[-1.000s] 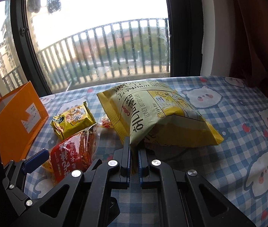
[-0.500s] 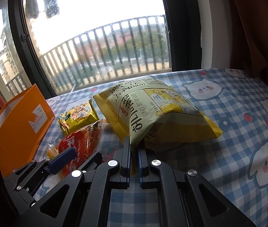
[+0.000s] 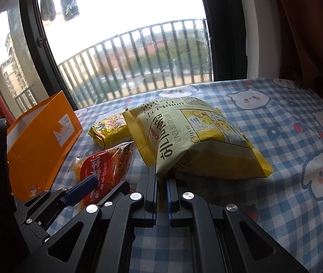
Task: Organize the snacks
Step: 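Grasp the red noodle packet with the left tool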
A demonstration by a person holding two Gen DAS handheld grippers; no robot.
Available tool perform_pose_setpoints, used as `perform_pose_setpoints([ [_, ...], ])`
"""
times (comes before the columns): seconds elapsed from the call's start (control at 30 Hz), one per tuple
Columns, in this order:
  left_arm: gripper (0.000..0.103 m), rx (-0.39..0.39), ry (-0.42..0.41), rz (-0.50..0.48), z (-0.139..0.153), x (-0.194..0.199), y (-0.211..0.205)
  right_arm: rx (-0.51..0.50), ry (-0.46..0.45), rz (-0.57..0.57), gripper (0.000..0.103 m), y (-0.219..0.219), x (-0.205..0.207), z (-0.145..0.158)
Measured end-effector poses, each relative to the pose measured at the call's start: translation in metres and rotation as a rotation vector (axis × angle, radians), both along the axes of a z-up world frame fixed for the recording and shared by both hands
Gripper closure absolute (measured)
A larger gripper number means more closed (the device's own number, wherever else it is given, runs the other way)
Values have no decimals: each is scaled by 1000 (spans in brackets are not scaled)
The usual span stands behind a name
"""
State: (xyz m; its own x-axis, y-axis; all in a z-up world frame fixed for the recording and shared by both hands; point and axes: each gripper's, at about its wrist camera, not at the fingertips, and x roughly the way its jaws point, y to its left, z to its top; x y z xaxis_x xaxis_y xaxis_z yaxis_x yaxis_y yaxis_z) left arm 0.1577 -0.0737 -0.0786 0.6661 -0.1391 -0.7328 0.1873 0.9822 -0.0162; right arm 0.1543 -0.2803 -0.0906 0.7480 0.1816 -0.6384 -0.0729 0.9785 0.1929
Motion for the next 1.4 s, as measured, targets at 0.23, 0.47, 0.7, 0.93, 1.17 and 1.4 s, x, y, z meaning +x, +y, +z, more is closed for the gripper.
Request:
perform_pose_setpoints([
  [0.23,12,37,-14,79,-3,9,4,-22,-15,3,95,9,1,0],
  [0.47,1,-11,31,95,-10,19,14,-33,-18,-3,95,12,7,-3],
  [0.7,0,-82,98,82,-15,28,20,-33,-22,-7,95,17,12,-5],
  [0.93,18,-82,79,82,-11,20,21,-21,-12,-17,95,17,11,-6],
  [1.17,40,-85,68,52,-7,12,21,-13,-1,-8,94,19,7,-5],
  [1.4,41,-75,54,46,-1,0,26,-7,4,-6,94,18,-3,-2],
])
